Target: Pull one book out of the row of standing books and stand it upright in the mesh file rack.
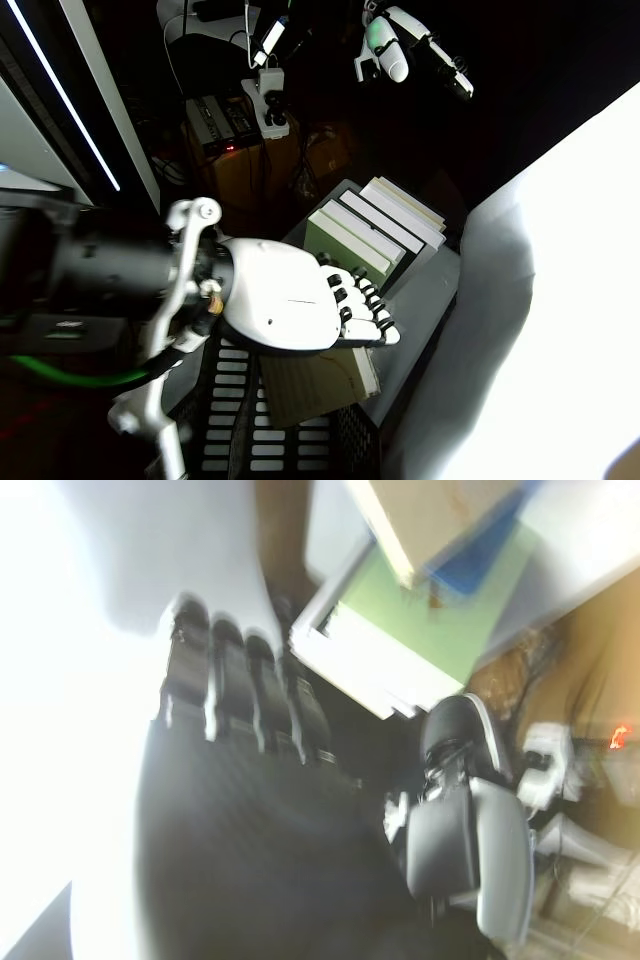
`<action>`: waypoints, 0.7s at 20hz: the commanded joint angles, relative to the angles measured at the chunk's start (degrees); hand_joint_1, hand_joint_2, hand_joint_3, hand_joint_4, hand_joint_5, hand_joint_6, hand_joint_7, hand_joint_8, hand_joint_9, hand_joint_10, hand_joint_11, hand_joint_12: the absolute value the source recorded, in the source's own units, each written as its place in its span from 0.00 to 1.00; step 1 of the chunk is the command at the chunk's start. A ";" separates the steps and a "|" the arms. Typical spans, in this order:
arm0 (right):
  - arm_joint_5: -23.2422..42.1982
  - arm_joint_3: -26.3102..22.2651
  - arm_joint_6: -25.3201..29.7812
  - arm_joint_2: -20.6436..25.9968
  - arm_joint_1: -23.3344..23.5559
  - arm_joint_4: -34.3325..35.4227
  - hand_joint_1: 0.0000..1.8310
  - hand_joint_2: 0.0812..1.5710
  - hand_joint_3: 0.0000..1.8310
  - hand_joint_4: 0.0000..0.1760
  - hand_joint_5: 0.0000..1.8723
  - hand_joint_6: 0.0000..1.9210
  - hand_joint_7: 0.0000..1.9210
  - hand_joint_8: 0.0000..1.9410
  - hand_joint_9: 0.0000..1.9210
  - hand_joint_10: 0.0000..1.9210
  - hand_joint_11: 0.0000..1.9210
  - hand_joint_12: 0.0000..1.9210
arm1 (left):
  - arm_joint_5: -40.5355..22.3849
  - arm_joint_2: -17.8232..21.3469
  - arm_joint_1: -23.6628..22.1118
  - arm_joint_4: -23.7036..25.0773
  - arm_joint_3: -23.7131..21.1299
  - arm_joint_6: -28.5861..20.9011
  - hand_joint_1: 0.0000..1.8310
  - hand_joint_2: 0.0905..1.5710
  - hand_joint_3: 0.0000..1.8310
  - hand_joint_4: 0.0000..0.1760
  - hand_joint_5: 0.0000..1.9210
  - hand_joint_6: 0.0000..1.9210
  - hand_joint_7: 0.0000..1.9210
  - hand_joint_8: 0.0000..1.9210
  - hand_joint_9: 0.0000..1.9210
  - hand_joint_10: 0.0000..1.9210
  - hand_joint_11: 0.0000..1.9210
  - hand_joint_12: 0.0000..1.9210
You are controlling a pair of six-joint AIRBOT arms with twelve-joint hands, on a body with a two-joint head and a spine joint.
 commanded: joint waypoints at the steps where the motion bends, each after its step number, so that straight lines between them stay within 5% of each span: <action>1: 0.55 -0.13 0.12 0.46 -0.51 11.38 0.20 0.82 0.00 0.30 0.00 0.00 0.00 0.00 0.00 0.00 0.00 0.14 | -7.23 0.27 -0.53 -0.58 0.09 -0.25 0.13 0.91 0.00 0.11 0.03 0.00 0.00 0.00 0.00 0.00 0.00 0.00; 2: 3.71 -0.03 -17.26 0.94 -1.87 22.87 0.22 0.81 0.00 0.31 0.00 0.00 0.00 0.00 0.00 0.00 0.00 0.10 | -7.15 0.27 -0.80 -0.34 0.10 -0.25 0.12 0.90 0.00 0.14 0.03 0.00 0.00 0.00 0.00 0.00 0.00 0.00; 3: 5.34 -0.19 -17.26 1.45 -2.58 28.90 0.21 0.79 0.00 0.29 0.00 0.00 0.00 0.00 0.00 0.00 0.00 0.02 | -7.08 0.28 -1.07 -0.09 0.10 -0.25 0.12 0.90 0.00 0.20 0.02 0.00 0.00 0.00 0.00 0.00 0.00 0.00; 4: 7.97 -0.83 -17.26 2.36 -4.22 37.51 0.21 0.77 0.00 0.45 0.00 0.00 0.00 0.00 0.00 0.00 0.00 0.00 | -6.86 0.33 -1.56 0.62 0.13 -0.25 0.13 0.90 0.00 0.23 0.02 0.00 0.00 0.00 0.00 0.00 0.00 0.00; 5: 10.25 -1.65 -17.26 3.27 -5.50 43.80 0.22 0.76 0.00 0.48 0.00 0.00 0.00 0.00 0.00 0.00 0.00 0.00 | -6.57 0.35 -2.10 1.32 0.18 -0.25 0.15 0.89 0.00 0.21 0.02 0.00 0.00 0.00 0.00 0.00 0.00 0.00; 8: 16.09 -4.94 -17.26 6.29 -8.60 56.90 0.24 0.78 0.00 0.21 0.00 0.00 0.00 0.00 0.01 0.00 0.01 0.01 | -5.54 0.33 -4.28 4.09 0.35 -0.25 0.14 0.89 0.00 0.32 0.02 0.00 0.00 0.00 0.00 0.00 0.00 0.00; 9: 17.76 -5.65 -17.26 6.99 -9.56 59.67 0.27 0.79 0.00 0.15 0.00 0.00 0.00 0.00 0.00 0.00 0.00 0.00 | -5.14 0.29 -4.94 4.98 0.44 -0.25 0.14 0.89 0.00 0.22 0.02 0.00 0.00 0.00 0.00 0.00 0.01 0.00; 11: 23.97 -8.03 -17.26 9.17 -13.19 68.32 0.29 0.81 0.01 0.07 0.00 0.00 0.00 0.00 0.01 0.00 0.00 0.00 | -3.57 -0.10 -7.52 8.43 0.84 -0.25 0.14 0.88 0.00 0.23 0.02 0.00 0.00 0.00 0.00 0.00 0.00 0.00; 12: 26.27 -8.85 -17.26 9.80 -14.52 70.57 0.28 0.79 0.00 0.18 0.00 0.00 0.00 0.00 0.04 0.06 0.00 0.19 | -3.22 -0.24 -8.24 9.57 0.93 -0.25 0.14 0.88 0.00 0.29 0.02 0.00 0.00 0.00 0.00 0.00 0.00 0.00; 14: 31.58 -11.10 -17.26 11.11 -17.43 75.60 0.30 0.75 0.00 0.00 0.00 0.00 0.00 0.00 0.07 0.09 0.00 0.50 | -2.62 -0.59 -9.95 12.33 1.03 -0.25 0.12 0.87 0.00 0.37 0.02 0.00 0.00 0.00 0.00 0.00 0.00 0.00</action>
